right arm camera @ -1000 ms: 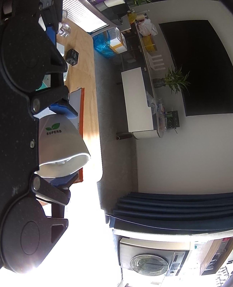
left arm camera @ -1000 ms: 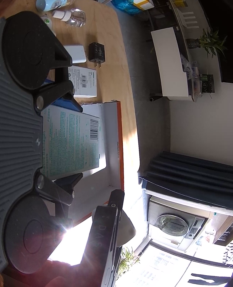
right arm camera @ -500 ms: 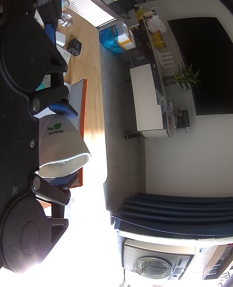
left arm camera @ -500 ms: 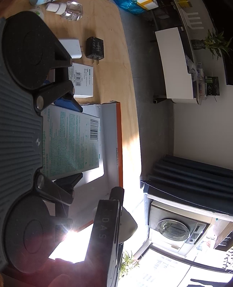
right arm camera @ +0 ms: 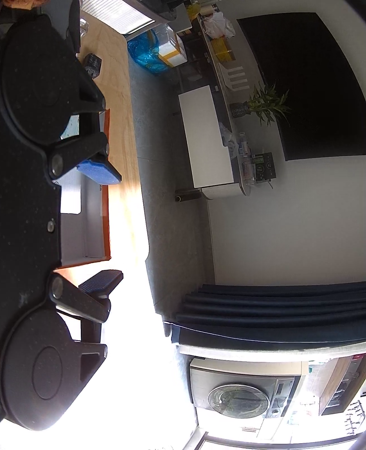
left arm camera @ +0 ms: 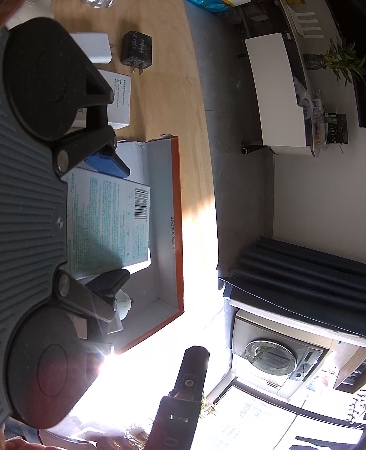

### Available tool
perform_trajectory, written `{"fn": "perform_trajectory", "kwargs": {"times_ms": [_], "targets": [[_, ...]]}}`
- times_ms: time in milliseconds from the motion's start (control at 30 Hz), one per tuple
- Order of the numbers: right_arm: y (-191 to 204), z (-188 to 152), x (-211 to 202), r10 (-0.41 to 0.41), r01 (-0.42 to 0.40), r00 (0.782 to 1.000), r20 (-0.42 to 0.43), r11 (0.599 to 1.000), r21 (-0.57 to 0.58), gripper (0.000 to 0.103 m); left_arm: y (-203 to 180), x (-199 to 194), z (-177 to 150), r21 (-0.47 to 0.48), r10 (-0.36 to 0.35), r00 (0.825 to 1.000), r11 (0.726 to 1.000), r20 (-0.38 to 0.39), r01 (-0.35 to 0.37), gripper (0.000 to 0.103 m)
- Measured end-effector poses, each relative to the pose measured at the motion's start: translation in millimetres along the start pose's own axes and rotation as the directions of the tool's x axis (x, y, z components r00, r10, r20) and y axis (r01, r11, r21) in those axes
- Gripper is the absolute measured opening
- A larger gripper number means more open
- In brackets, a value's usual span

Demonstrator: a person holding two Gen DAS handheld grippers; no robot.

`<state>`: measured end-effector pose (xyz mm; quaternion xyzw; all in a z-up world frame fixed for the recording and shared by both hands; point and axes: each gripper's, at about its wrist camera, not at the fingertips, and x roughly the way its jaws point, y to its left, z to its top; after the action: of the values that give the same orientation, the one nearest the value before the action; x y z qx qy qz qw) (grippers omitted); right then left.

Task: Organize rigid objects
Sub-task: 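Open both grippers to release the items and withdraw from the box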

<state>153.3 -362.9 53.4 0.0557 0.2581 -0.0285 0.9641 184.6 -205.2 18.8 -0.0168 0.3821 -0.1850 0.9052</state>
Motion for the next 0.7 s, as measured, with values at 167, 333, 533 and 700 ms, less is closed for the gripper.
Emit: {"fn": "perform_trajectory", "kwargs": {"times_ms": [167, 333, 533, 700], "targets": [[-3, 1, -11, 0.0, 0.0, 1.0, 0.006, 1.0, -0.001, 0.081, -2, -15, 0, 0.003, 0.005, 1.0, 1.0, 0.019, -0.005, 0.088], [0, -4, -18, 0.006, -0.006, 1.0, -0.002, 1.0, 0.008, 0.084, 0, -35, -2, 0.004, 0.058, 0.998, 0.998, 0.018, -0.058, 0.096], [9, -13, -29, 0.016, -0.016, 1.0, -0.018, 1.0, 0.0, 0.087, 6, -55, -9, 0.0, 0.107, 0.994, 0.994, 0.007, -0.107, 0.103], [14, -17, -36, 0.009, -0.01, 1.0, -0.027, 1.0, -0.004, 0.088, 9, -67, -13, -0.003, 0.128, 0.992, 0.992, 0.02, -0.128, 0.103]]}}
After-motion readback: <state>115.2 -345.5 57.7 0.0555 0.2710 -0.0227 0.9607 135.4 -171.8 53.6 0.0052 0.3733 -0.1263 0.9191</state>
